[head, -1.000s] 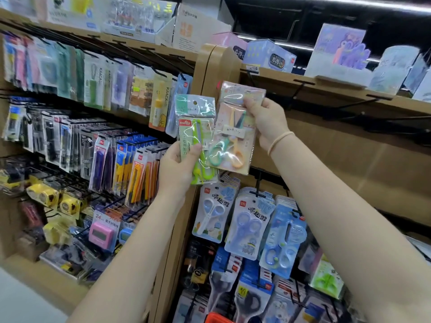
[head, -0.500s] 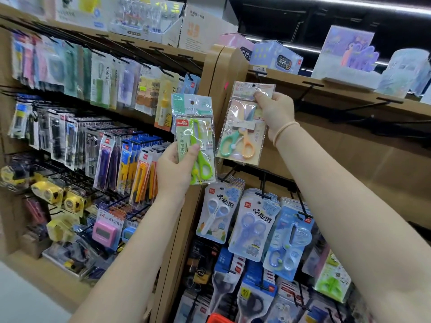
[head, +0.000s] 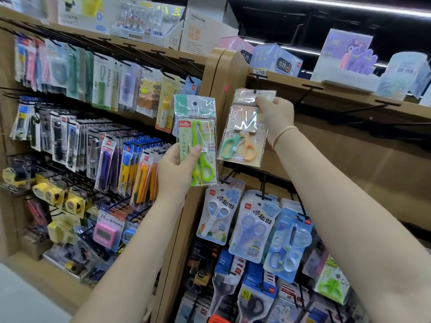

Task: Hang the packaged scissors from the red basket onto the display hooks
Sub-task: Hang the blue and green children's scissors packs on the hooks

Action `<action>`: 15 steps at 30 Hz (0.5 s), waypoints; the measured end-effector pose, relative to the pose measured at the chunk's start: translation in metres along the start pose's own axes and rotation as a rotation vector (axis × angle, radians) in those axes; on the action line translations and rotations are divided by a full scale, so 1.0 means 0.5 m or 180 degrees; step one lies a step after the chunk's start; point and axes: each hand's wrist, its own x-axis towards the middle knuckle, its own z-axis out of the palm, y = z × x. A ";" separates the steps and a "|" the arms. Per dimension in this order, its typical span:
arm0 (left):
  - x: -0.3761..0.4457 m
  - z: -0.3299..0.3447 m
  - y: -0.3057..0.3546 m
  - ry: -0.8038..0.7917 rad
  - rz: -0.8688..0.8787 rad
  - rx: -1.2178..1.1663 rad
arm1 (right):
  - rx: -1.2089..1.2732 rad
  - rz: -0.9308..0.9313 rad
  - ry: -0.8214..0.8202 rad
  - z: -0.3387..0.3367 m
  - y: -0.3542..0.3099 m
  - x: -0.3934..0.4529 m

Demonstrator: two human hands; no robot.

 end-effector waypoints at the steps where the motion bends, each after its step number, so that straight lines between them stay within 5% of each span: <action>1: 0.000 0.001 0.000 -0.0003 -0.0005 -0.0002 | -0.0057 -0.0015 -0.0013 0.000 0.000 0.000; 12: 0.002 0.020 0.008 -0.0164 -0.0067 -0.0064 | -0.0901 -0.0270 0.0495 -0.034 0.027 -0.014; 15: 0.005 0.040 0.010 -0.0367 -0.0167 0.0002 | -0.0586 -0.0239 0.0028 -0.032 0.018 -0.034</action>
